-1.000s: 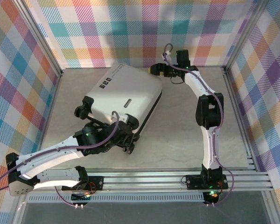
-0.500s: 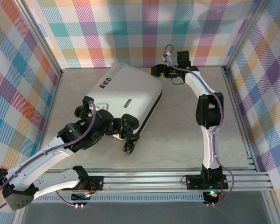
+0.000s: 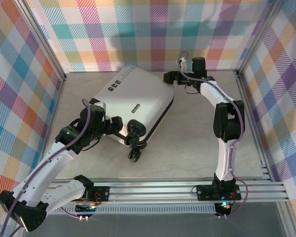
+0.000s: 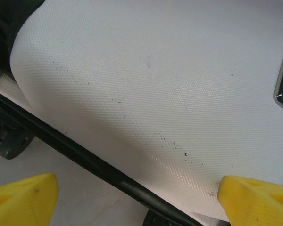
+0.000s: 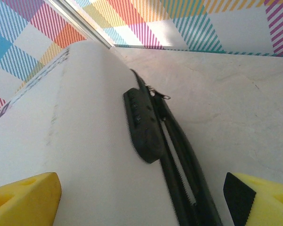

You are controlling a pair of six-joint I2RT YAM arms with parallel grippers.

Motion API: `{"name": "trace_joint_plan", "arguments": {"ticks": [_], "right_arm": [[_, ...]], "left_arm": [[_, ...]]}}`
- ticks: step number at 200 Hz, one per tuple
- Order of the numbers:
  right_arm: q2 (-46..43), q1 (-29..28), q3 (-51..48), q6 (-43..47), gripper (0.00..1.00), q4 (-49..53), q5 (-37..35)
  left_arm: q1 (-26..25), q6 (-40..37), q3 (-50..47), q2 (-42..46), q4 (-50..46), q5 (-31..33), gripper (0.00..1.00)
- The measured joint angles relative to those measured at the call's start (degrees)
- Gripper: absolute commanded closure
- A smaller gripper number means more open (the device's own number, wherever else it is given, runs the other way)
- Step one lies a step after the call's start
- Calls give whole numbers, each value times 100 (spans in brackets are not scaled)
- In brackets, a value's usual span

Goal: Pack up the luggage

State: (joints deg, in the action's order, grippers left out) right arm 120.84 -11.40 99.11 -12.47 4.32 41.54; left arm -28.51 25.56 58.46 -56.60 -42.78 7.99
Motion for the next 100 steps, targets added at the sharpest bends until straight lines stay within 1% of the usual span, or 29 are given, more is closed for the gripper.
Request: {"name": "trace_joint_plan", "arguments": {"ticks": [19,25,48,66,75,100], "right_arm": [[-518,-28,-741,-33,10,-186,138],[-662,-52,-981,-4,10,-380,-35],[-1034,7,-1606,-63,11,-911,-330],[-1355,9,-2083,-153,11,-1241,-603],[-1510,7,-2330,-214,11,-1394,-643],[-1873,-129,-2865,-339,11,-1659,-678]], "left_arm": [[308,-179,155,-367,229,-302,11],[389,-251,229,-518,293,-393,11],[841,-514,581,-1045,402,-590,12],[1158,-667,887,-1475,527,-629,12],[1296,-717,1036,-1727,754,-627,12],[1432,-846,1440,-2417,1320,-671,12]]}}
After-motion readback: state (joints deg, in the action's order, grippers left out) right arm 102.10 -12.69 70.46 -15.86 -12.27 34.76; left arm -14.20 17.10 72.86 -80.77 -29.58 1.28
